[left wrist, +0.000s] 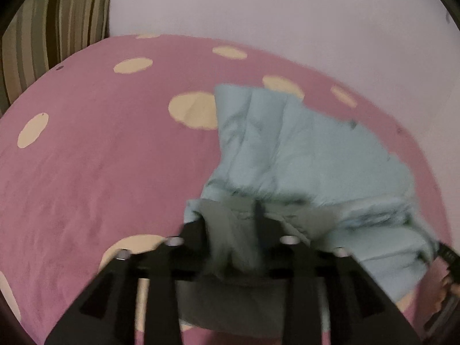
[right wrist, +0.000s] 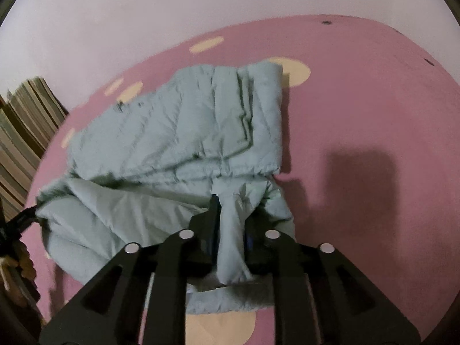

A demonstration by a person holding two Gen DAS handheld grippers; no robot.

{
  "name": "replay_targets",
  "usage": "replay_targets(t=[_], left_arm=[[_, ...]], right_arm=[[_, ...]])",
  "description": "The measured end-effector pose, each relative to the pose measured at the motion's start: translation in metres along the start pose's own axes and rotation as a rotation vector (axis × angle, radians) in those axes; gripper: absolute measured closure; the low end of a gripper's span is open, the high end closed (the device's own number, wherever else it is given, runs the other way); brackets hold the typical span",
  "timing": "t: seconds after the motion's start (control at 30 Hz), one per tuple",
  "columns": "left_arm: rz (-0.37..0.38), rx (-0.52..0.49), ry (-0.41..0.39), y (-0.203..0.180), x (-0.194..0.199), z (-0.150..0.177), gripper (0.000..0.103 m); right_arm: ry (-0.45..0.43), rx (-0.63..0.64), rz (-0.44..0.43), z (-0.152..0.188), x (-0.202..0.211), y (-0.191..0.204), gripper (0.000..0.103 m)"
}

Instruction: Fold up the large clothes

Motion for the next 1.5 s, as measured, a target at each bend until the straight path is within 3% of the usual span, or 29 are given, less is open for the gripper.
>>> replay_targets(t=[0.07,0.13,0.2,0.27,0.5,0.7,0.77,0.9,1.37,1.43,1.47,1.5], left_arm=[[-0.015,-0.001,-0.057,0.001,0.014,-0.015,0.038],[-0.025,-0.012,-0.115,0.003,0.030,-0.028,0.036],[-0.032,-0.025,-0.142,0.006,0.041,-0.034,0.036],[-0.042,-0.036,-0.149,0.012,0.046,-0.033,0.036],[-0.068,0.007,-0.093,0.048,0.050,0.003,0.036],[-0.043,-0.047,-0.053,0.052,0.046,0.029,0.036],[-0.015,-0.063,-0.042,0.044,0.040,0.028,0.036],[0.038,-0.097,-0.032,0.030,0.025,0.021,0.036],[0.097,-0.135,0.074,0.015,-0.045,0.017,0.036],[0.112,-0.133,0.092,0.015,-0.053,0.018,0.040],[0.125,-0.130,0.098,0.015,-0.054,0.019,0.050],[0.150,-0.124,0.108,0.012,-0.055,0.020,0.061]], right_arm=[[-0.029,-0.016,-0.009,-0.008,0.013,-0.001,0.074],[-0.059,-0.012,-0.003,-0.013,0.025,-0.002,0.070],[-0.086,-0.006,0.016,-0.017,0.035,-0.006,0.060],[-0.109,-0.004,0.034,-0.019,0.043,-0.011,0.057],[-0.114,0.001,0.071,-0.011,0.058,-0.028,0.056],[-0.068,0.038,0.064,0.012,0.052,-0.022,0.056],[-0.055,0.056,0.048,0.014,0.045,-0.016,0.055],[-0.057,0.099,0.030,0.006,0.028,-0.004,0.041],[0.032,0.138,0.032,-0.006,-0.040,-0.009,0.040],[0.044,0.142,0.030,-0.004,-0.044,-0.010,0.040],[0.045,0.146,0.032,-0.003,-0.046,-0.010,0.042],[0.045,0.147,0.032,-0.002,-0.046,-0.010,0.051]])
Point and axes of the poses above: each gripper's, at about its wrist camera, not at the fingertips, and x roughly against the way its jaws point, y to its left, z to its underside, the point moved 7 cm from there along -x, roughly the way its jaws point, and after that the axes turned 14 degrees about -y, right-handed, at the moved point
